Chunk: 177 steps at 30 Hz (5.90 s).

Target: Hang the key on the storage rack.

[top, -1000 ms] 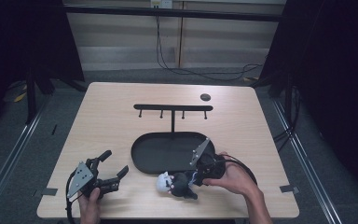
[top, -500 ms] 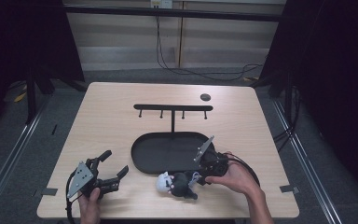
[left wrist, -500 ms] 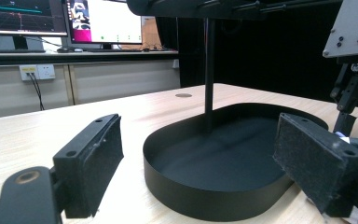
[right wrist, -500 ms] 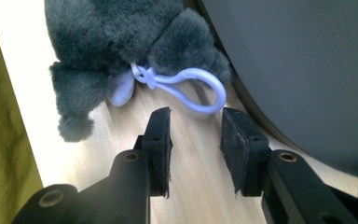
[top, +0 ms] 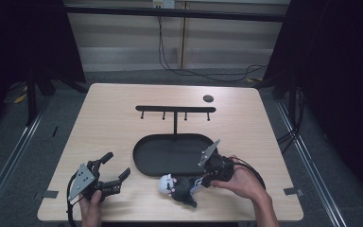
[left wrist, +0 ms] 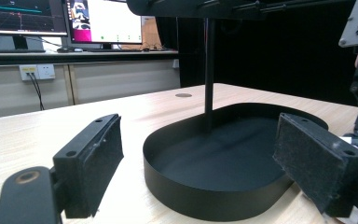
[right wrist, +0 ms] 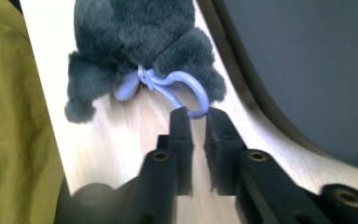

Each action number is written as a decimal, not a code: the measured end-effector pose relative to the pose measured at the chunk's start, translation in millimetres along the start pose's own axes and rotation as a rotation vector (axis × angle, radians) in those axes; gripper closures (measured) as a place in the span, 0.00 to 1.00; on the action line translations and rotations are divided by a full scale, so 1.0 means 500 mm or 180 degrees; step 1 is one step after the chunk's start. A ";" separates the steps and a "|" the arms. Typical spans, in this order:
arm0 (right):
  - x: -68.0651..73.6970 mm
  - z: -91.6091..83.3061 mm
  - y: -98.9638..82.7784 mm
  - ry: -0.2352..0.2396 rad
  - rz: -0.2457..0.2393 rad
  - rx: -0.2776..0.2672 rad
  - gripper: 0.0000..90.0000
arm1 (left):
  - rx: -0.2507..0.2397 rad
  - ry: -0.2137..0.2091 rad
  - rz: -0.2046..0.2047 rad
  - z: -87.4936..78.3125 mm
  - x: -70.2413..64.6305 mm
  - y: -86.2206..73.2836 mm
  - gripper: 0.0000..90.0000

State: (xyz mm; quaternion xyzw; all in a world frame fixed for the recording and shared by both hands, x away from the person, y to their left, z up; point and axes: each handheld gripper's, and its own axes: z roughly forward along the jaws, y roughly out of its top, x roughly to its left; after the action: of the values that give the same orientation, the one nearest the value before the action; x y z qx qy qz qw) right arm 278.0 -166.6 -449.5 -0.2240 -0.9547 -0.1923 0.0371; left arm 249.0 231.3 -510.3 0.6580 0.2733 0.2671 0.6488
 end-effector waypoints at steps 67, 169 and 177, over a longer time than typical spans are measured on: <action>0.036 0.047 0.071 0.0013 -0.0557 0.0505 0.96 | 0.0004 0.0005 -0.0004 0.000 0.000 0.000 0.17; -0.102 -0.154 0.397 -0.0106 -0.0712 0.1044 0.97 | -0.0006 0.0004 -0.0020 0.000 -0.001 0.000 0.17; -0.114 -0.165 0.411 -0.0133 -0.0749 0.1015 0.97 | -0.0010 -0.0014 -0.0003 0.001 0.000 0.000 0.17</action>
State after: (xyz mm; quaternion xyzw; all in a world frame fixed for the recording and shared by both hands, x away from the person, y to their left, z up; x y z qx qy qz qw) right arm 418.6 -52.3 -310.2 -0.1062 -0.9932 -0.0371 0.0295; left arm 249.2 231.1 -510.4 0.6574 0.2718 0.2658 0.6506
